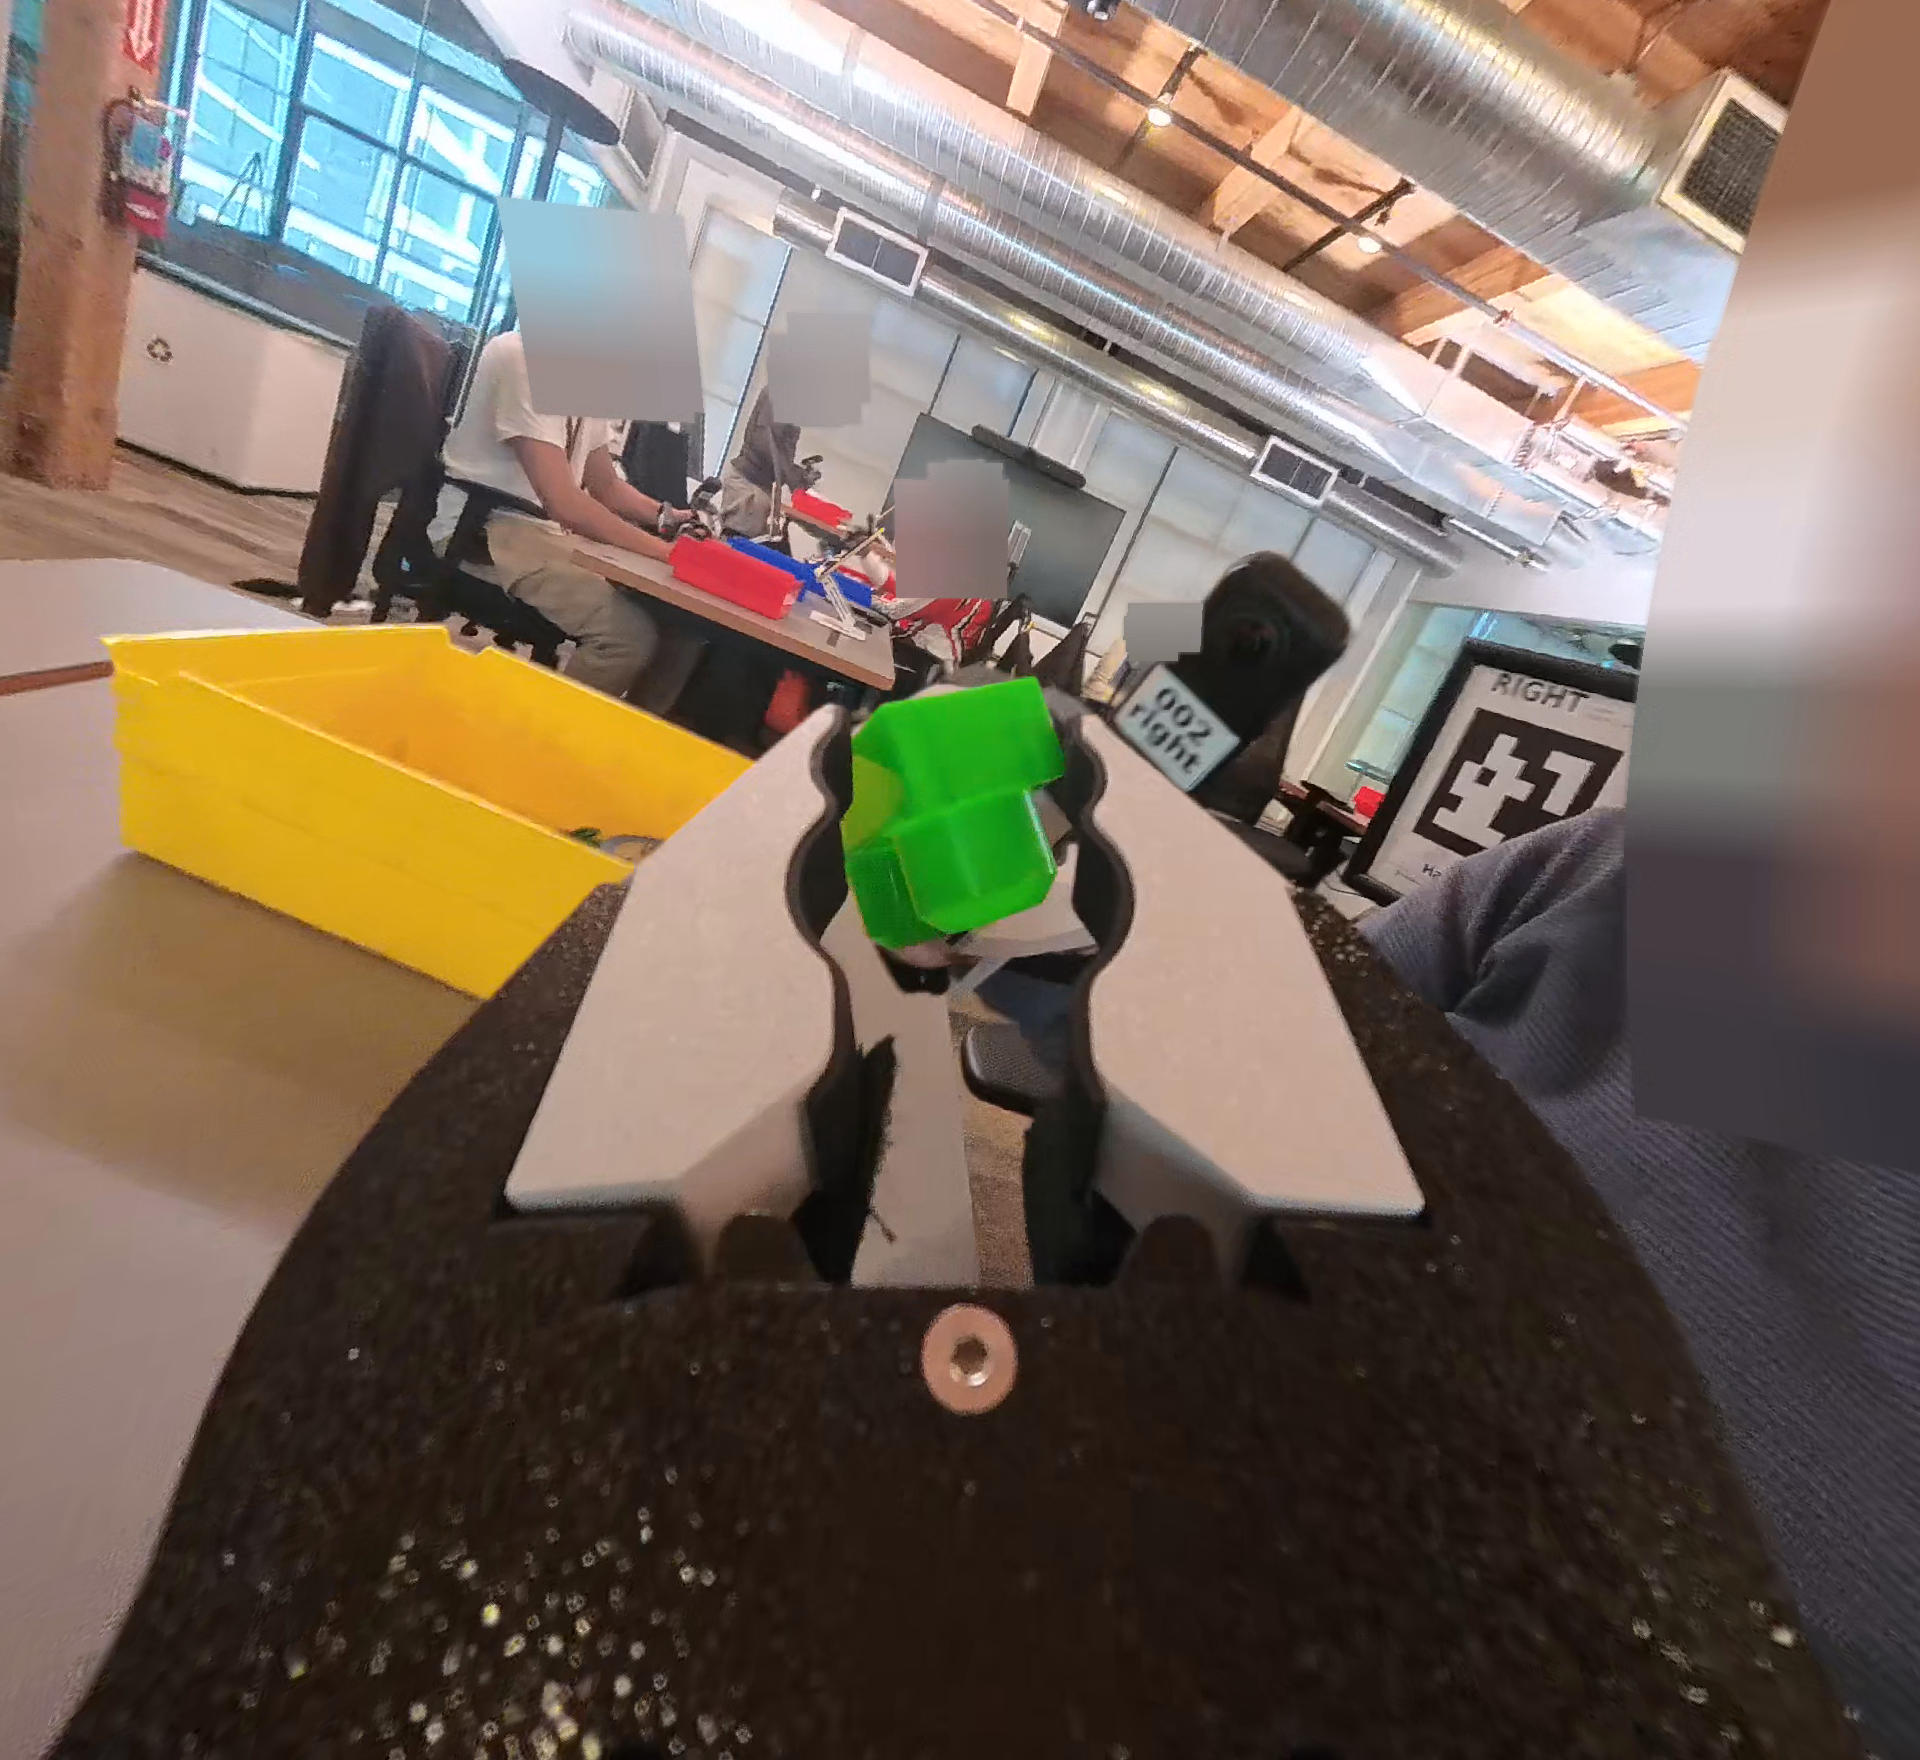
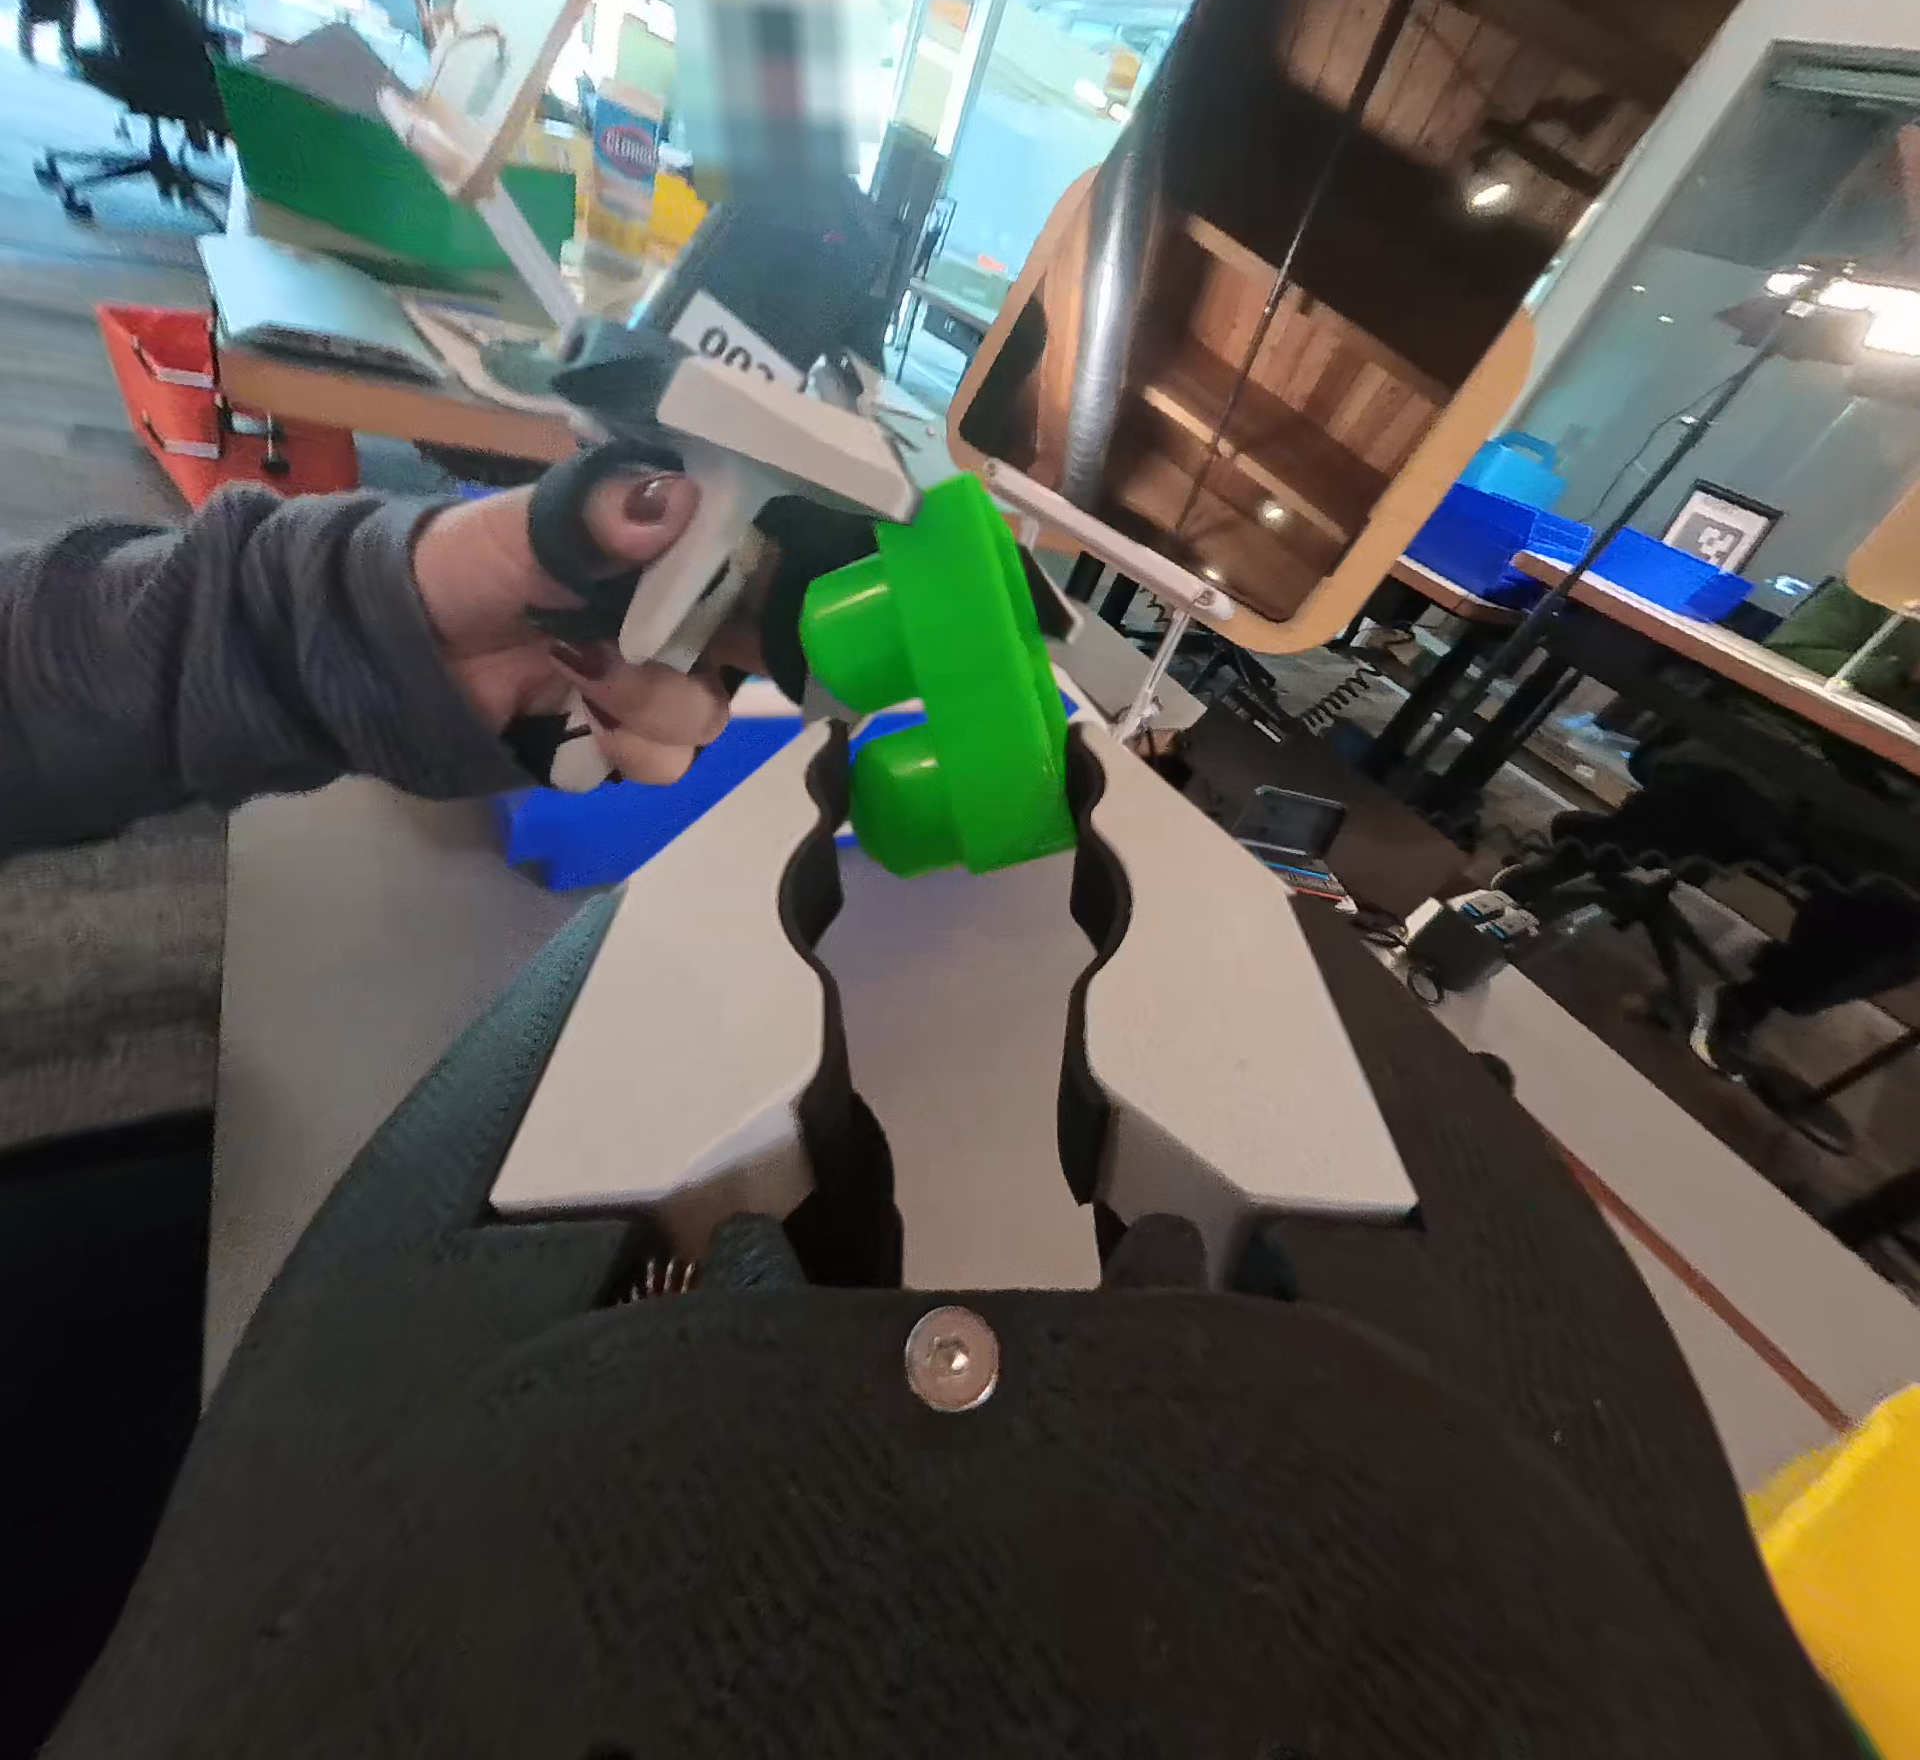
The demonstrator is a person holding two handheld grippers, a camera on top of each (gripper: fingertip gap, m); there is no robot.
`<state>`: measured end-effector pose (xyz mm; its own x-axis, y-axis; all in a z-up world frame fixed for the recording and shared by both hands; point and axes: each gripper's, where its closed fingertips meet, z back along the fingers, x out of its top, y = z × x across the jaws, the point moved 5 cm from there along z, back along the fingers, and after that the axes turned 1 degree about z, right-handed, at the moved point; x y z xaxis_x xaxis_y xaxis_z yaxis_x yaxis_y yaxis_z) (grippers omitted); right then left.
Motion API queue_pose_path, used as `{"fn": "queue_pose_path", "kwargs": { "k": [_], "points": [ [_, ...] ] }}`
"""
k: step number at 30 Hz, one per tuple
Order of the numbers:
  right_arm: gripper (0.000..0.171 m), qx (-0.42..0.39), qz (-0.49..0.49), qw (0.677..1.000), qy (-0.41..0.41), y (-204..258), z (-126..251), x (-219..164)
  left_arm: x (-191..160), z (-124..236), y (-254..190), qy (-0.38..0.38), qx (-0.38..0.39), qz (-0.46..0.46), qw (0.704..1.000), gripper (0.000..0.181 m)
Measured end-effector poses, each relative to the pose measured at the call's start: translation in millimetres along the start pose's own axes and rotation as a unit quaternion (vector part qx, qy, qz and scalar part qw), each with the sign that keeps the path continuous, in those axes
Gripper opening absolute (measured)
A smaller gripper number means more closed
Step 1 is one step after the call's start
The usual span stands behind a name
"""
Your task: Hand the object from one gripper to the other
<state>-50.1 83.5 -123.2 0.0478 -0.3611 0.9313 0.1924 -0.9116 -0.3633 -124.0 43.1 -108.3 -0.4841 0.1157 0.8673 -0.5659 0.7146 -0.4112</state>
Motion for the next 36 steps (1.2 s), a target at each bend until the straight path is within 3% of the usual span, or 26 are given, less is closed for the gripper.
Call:
{"fn": "queue_pose_path", "kwargs": {
  "k": [2, 3, 4, 7, 9, 12, 16, 19, 24, 27, 28, 30, 31, 34, 36],
  "points": [
    [0.038, 0.003, 0.023, 1.0, 0.01, 0, 1, -2, -2, 0, 4, 0.003, 0.006, 0.015, 1.0, 0.042],
    [0.018, -0.011, 0.039, 0.999, 0.007, -2, 2, -1, -1, 0, 4, -0.001, 0.003, 0.021, 1.0, 0.046],
    [0.012, -0.031, 0.066, 0.997, 0.002, -5, 4, 0, -1, 0, 5, -0.001, 0.004, 0.028, 1.0, 0.05],
    [0.012, -0.082, 0.183, 0.98, 0.004, -10, 11, 3, -6, -2, 6, 0.026, 0.024, 0.009, 0.999, 0.06],
    [0.012, -0.131, 0.298, 0.945, 0.02, -13, 16, 3, -7, -4, 4, 0.038, 0.031, -0.007, 0.999, 0.063],
    [0.012, -0.175, 0.489, 0.854, 0.039, -8, 18, -1, -7, -8, 0, 0.035, 0.037, -0.02, 0.998, 0.064],
    [0.012, -0.197, 0.648, 0.735, 0.033, 2, 16, -10, -12, -13, -2, 0.055, 0.049, -0.022, 0.997, 0.059],
    [0.012, -0.211, 0.676, 0.706, 0.025, 4, 16, -11, -19, -13, 5, 0.084, 0.08, -0.029, 0.993, 0.039],
    [0.012, -0.235, 0.704, 0.669, 0.036, 2, 14, -14, -18, -14, 6, 0.078, 0.105, -0.05, 0.99, 0.036],
    [0.018, -0.207, 0.675, 0.707, 0.027, 4, 12, -17, -16, -11, 10, 0.07, 0.137, -0.101, 0.983, 0.031],
    [0.035, -0.182, 0.654, 0.734, 0.017, 8, 12, -18, -14, -11, 9, 0.066, 0.142, -0.118, 0.981, 0.027],
    [0.046, -0.137, 0.59, 0.795, -0.021, 18, 14, -12, -12, -9, 10, 0.059, 0.166, -0.161, 0.971, 0.018],
    [0.048, -0.105, 0.563, 0.817, -0.059, 28, 17, -6, -11, -5, 14, 0.062, 0.198, -0.194, 0.959, 0.004],
    [0.053, -0.098, 0.444, 0.884, -0.111, 25, 25, 13, -5, 1, 11, 0.042, 0.211, -0.268, 0.939, 0.001],
    [0.052, -0.092, 0.316, 0.933, -0.148, 11, 31, 22, 1, 6, 6, 0.025, 0.222, -0.316, 0.922, 0.001]
  ]
}}
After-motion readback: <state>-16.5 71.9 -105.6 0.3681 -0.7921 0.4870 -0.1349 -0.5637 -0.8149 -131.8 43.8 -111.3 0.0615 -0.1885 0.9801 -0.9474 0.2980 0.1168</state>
